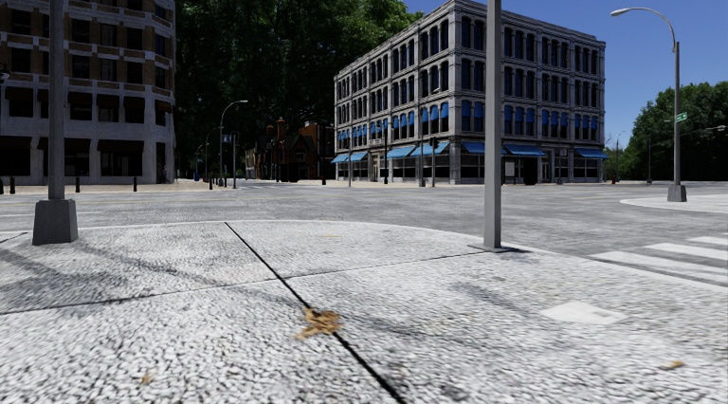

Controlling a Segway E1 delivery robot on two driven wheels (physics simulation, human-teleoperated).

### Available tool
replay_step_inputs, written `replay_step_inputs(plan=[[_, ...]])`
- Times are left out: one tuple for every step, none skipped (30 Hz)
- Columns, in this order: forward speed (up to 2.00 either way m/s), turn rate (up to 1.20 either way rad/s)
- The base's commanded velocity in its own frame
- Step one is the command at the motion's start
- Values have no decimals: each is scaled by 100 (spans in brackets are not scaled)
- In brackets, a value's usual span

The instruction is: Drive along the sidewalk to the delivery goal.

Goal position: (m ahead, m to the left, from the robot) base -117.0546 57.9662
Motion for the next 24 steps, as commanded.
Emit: replay_step_inputs(plan=[[0,0],[0,0],[0,0],[0,0],[0,0],[0,0],[0,0],[0,0],[0,0],[0,0],[0,0],[0,0],[0,0],[0,0],[0,0],[0,9],[0,60],[0,60],[0,80],[0,120],[0,120],[0,120],[0,120],[0,120]])
